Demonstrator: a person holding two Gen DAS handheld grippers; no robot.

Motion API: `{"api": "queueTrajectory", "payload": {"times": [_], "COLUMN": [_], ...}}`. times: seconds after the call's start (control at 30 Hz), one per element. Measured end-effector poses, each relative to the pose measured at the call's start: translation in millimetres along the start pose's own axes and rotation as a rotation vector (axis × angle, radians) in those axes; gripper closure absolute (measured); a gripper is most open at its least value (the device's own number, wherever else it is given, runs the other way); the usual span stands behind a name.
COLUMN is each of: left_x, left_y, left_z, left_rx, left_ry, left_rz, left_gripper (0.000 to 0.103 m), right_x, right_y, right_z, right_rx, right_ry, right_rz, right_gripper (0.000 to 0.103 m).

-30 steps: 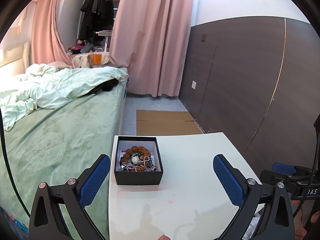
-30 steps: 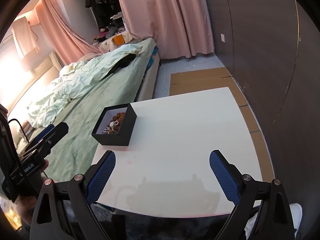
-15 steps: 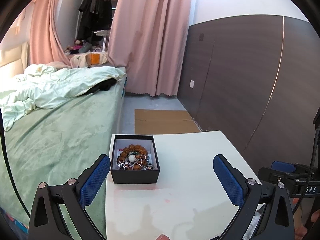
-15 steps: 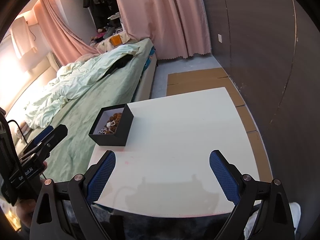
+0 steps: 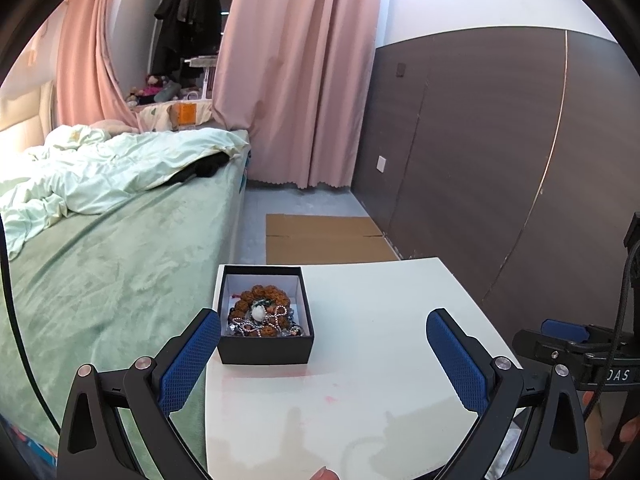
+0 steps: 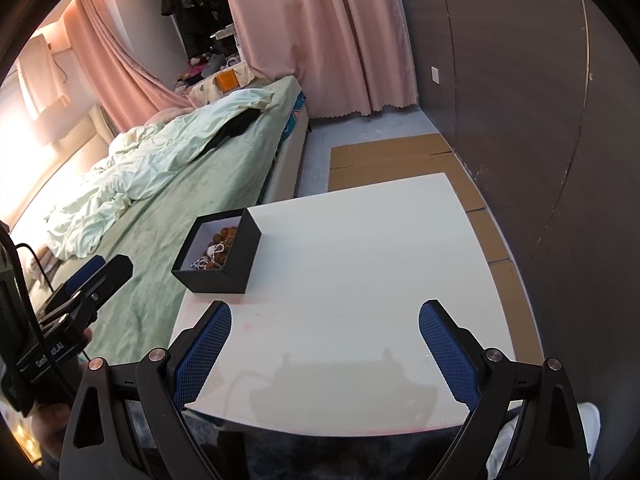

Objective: Organize jewelry

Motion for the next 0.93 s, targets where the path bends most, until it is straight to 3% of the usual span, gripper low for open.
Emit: {"api": "queueTrajectory", "payload": {"times": [0.93], "left_x": [-4.2], "left_y": [8.4], "left_z": [-1.5], "left_rx": [-0.002], "left_ry": [-0.001], "left_rz": [0.018], "left_gripper": [0.0], "right_x": [0.5], "right_y": [-1.5], "right_z": [-3.9], "right_rx": [-0.048], "right_ry": [-0.007], "right_rz": [0.007], "right_gripper": [0.008]}}
Point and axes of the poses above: each gripper's, at about its wrist camera, not at the fingertips, and y roughly the way its jaws point, z to its left, x to its top, the point moved 2 cm from there along y, roughly the way its jaws point, and after that the axes turned 4 degrees about -z, right-handed, at the moved point
